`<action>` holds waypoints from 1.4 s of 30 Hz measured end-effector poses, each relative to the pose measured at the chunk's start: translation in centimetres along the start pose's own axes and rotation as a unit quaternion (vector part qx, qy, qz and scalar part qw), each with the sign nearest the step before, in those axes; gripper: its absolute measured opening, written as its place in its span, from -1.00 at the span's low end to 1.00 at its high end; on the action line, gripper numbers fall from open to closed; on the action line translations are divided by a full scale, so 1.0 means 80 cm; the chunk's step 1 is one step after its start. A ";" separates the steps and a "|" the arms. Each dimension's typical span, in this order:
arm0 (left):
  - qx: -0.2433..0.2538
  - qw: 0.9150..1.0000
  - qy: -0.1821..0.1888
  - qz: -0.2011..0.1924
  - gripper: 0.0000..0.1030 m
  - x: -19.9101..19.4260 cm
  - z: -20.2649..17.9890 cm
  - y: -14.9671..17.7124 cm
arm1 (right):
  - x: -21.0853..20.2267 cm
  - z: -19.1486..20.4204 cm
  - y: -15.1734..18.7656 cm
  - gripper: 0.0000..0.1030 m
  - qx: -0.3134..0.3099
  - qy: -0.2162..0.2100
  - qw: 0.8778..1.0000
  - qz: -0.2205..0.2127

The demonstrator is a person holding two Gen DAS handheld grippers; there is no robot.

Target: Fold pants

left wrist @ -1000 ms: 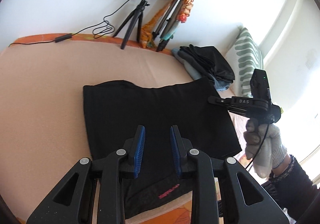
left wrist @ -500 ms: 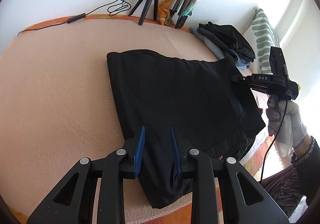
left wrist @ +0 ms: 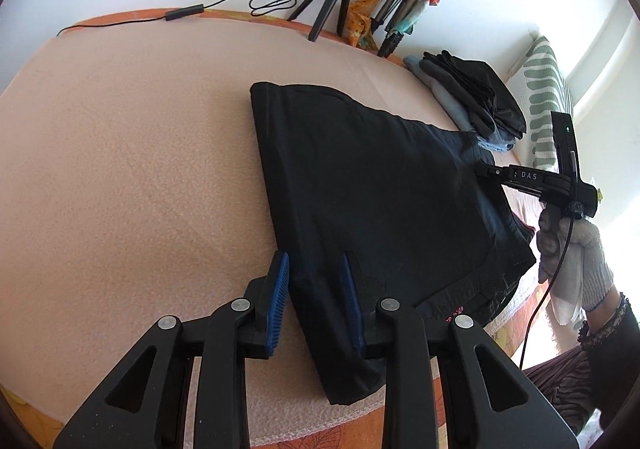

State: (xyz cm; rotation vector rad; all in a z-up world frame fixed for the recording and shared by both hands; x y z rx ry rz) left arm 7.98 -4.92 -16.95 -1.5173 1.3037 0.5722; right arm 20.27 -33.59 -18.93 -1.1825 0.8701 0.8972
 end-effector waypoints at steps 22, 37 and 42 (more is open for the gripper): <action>-0.100 0.990 0.096 0.025 -0.10 0.008 0.021 0.013 | -0.068 0.151 0.002 -0.20 -0.100 -0.115 0.988 -0.039; -0.103 0.988 0.115 0.024 -0.42 0.014 0.012 0.019 | -0.038 0.249 0.002 -0.14 -0.143 -0.184 0.972 0.020; -0.107 0.985 0.134 0.009 -0.65 0.010 0.012 0.018 | -0.014 0.292 -0.009 -0.14 -0.156 -0.201 0.965 0.060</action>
Point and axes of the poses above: each gripper's, at about its wrist camera, not at the fingertips, and x roughly the way its jaws point, z to its left, y to its underside, the point moved 5 cm from there along x, roughly the way its jaws point, and after that the axes turned 12 degrees about z, right-handed, at the moved point
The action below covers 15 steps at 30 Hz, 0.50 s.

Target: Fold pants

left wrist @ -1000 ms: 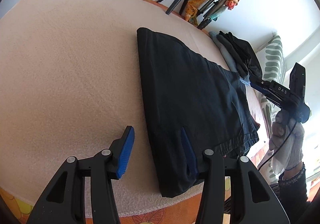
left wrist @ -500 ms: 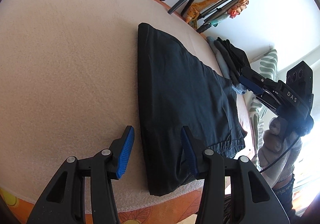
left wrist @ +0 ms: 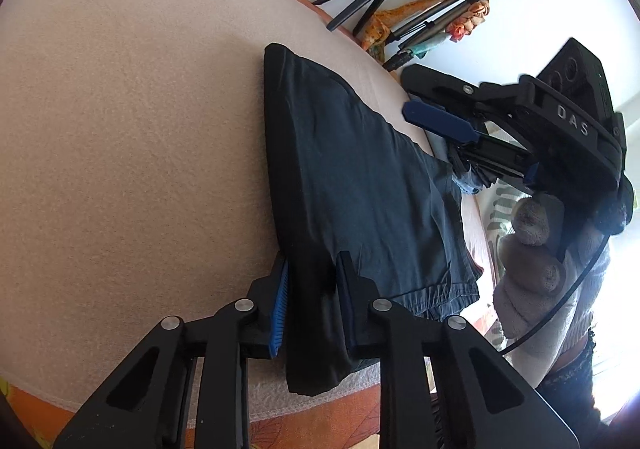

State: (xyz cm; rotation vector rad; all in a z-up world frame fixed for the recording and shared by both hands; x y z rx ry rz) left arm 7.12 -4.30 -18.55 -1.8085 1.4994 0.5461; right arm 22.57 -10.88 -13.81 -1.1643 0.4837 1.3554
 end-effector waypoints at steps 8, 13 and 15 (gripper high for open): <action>0.029 0.999 -0.001 -0.016 -0.67 -0.007 -0.020 0.000 | 0.072 0.032 -0.029 -0.14 -0.015 0.033 0.995 0.095; 0.040 0.999 0.003 -0.022 -0.67 -0.011 -0.030 0.001 | 0.107 0.043 -0.031 -0.14 -0.036 0.109 0.983 0.145; 0.043 0.999 0.003 -0.022 -0.67 -0.012 -0.031 0.002 | 0.116 0.047 -0.030 -0.14 -0.048 0.142 0.976 0.156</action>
Point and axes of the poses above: each gripper's, at about its wrist camera, not at the fingertips, and x roughly the way its jaws point, z to its left, y to its underside, the point moved 5 cm from there along x, roughly the way its jaws point, and after that the axes turned 12 degrees about z, right-handed, at the moved point
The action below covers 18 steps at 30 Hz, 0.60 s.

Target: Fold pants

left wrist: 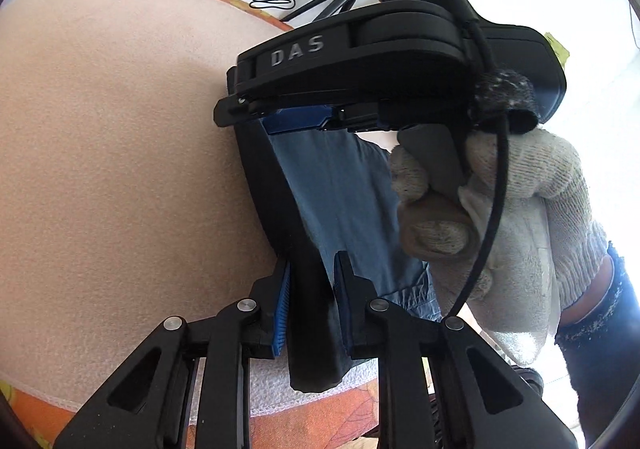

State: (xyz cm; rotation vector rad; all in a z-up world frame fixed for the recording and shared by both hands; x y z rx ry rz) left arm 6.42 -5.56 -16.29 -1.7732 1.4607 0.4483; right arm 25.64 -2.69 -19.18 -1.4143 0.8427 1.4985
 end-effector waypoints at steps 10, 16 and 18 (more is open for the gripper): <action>0.012 1.000 -0.009 0.003 -0.67 -0.003 -0.004 0.006 | 0.018 0.011 -0.001 -0.25 -0.015 0.081 0.996 0.021; -0.001 1.000 -0.027 0.008 -0.52 -0.007 -0.001 0.010 | 0.016 0.004 0.007 -0.72 -0.014 0.064 0.998 0.012; -0.013 0.999 -0.033 0.019 -0.28 0.001 0.001 0.011 | 0.011 -0.001 0.010 -0.79 -0.008 0.049 0.999 0.003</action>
Point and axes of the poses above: each gripper's, at about its wrist camera, not at the fingertips, and x roughly the way its jaws point, z to its left, y to its underside, the point moved 5 cm from there along x, roughly the way its jaws point, and after that the axes turned 12 degrees about z, right-handed, at the moved point
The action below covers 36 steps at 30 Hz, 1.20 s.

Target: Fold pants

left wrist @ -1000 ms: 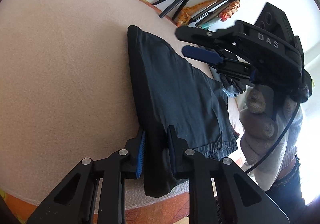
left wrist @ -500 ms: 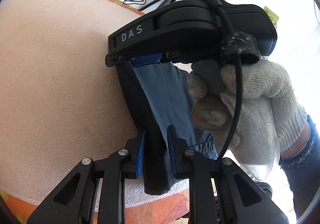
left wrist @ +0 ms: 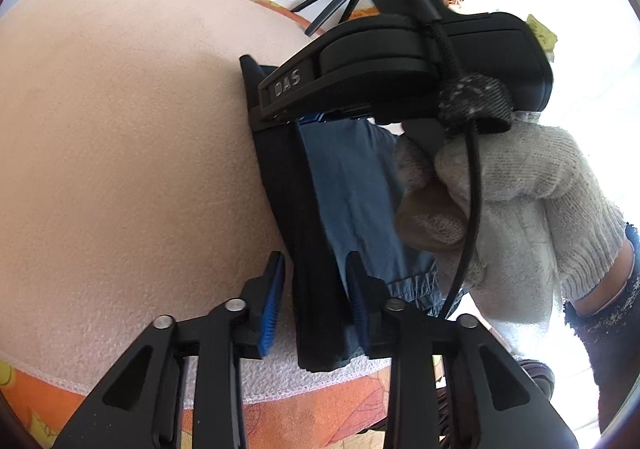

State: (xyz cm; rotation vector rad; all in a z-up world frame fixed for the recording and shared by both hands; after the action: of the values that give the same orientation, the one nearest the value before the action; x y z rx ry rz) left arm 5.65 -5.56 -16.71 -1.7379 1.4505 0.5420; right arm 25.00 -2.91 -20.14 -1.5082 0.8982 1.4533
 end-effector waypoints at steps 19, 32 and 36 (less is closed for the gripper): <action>0.104 0.994 0.013 -0.037 -0.79 -0.014 -0.068 0.004 | -0.083 -0.091 0.055 -0.90 0.115 -0.206 0.959 -0.154; 0.165 0.985 0.049 -0.031 -0.79 0.017 -0.130 -0.020 | -0.142 -0.163 0.110 -0.90 0.157 -0.213 0.935 -0.235; 0.186 0.980 0.060 -0.027 -0.79 0.027 -0.161 -0.025 | -0.156 -0.195 0.127 -0.90 0.174 -0.211 0.928 -0.254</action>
State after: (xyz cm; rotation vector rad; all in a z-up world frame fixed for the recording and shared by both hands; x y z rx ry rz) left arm 6.03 -16.92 -10.07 -1.5247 1.4737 0.1251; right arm 21.00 -21.86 -8.96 -1.0056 0.4262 1.0984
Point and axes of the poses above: each gripper's, at about its wrist camera, not at the fingertips, and x roughly the way its jaws point, z to its left, y to its underside, the point moved 5 cm from there along x, roughly the way its jaws point, and after that the axes turned 12 degrees about z, right-handed, at the moved point
